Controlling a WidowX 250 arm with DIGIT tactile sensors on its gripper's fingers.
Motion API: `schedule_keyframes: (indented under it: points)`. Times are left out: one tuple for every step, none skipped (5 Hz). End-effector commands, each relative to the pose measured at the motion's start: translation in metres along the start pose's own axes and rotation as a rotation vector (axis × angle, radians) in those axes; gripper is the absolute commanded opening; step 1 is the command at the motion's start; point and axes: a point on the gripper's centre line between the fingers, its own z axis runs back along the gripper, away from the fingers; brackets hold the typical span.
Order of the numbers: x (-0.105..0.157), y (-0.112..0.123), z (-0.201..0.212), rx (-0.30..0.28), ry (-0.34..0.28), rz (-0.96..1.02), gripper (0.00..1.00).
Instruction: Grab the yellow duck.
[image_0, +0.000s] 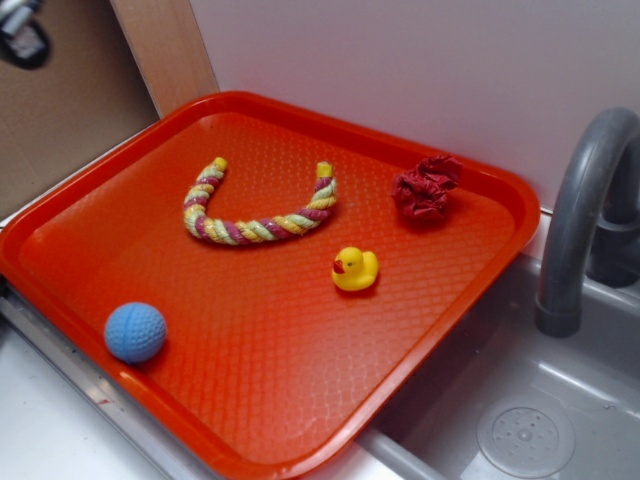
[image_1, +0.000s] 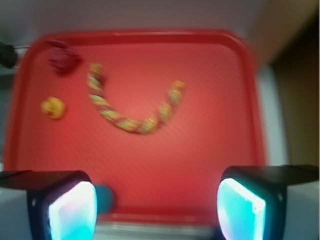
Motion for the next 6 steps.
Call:
schedule_keyframes:
  points:
    - [0.038, -0.085, -0.029, -0.100, -0.036, -0.047, 1.00]
    - [0.044, -0.118, -0.052, -0.108, 0.003, -0.119, 1.00]
    - [0.042, -0.135, -0.076, -0.089, 0.041, -0.125, 1.00]
    - [0.044, -0.136, -0.097, 0.029, 0.069, -0.078, 1.00]
    - [0.045, -0.139, -0.119, 0.004, 0.107, -0.066, 1.00]
    - [0.052, -0.141, -0.144, 0.003, 0.141, -0.043, 1.00]
